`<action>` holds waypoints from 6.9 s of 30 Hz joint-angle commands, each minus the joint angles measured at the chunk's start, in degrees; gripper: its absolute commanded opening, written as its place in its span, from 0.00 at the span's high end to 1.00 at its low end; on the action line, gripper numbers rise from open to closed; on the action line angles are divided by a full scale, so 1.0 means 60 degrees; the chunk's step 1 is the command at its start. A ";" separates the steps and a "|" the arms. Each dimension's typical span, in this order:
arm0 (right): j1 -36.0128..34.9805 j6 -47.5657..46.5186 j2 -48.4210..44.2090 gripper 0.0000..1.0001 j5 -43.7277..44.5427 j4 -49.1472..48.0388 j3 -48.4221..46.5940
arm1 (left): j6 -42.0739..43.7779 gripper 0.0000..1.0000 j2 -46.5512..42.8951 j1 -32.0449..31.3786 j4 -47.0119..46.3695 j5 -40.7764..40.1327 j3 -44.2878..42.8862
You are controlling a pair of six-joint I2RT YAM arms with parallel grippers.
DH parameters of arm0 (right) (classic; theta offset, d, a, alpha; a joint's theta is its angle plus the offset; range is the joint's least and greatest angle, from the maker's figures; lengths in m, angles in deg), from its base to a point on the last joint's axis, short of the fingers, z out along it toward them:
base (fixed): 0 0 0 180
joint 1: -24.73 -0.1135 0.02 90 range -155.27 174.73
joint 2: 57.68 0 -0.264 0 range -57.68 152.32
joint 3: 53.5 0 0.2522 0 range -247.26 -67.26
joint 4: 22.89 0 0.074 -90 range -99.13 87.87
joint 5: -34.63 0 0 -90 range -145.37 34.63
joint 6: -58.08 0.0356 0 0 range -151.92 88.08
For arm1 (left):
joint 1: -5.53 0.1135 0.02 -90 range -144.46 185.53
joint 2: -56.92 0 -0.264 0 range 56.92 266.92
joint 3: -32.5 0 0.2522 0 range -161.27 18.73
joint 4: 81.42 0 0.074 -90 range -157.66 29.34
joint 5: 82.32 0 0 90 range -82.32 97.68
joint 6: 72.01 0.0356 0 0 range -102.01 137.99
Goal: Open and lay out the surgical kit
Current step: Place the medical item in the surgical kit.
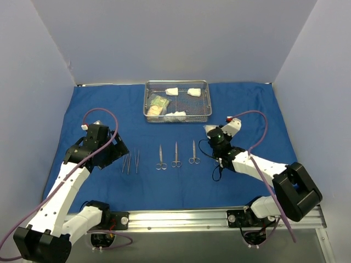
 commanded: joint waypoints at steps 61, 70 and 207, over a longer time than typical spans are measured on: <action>0.2004 -0.1071 0.2624 0.60 -0.1407 -0.2838 -0.0018 | 0.0472 0.06 0.0537 0.0567 -0.0760 0.0601 0.0046; 0.1946 -0.1128 0.1088 0.37 -0.1129 -0.1668 0.0085 | 0.0516 0.06 0.0523 0.0582 -0.0731 0.0616 -0.0057; 0.6926 -0.0497 0.3604 0.93 -1.0606 -0.1915 -0.0940 | 0.1131 0.06 0.1563 0.1651 -0.0833 0.0821 -0.1331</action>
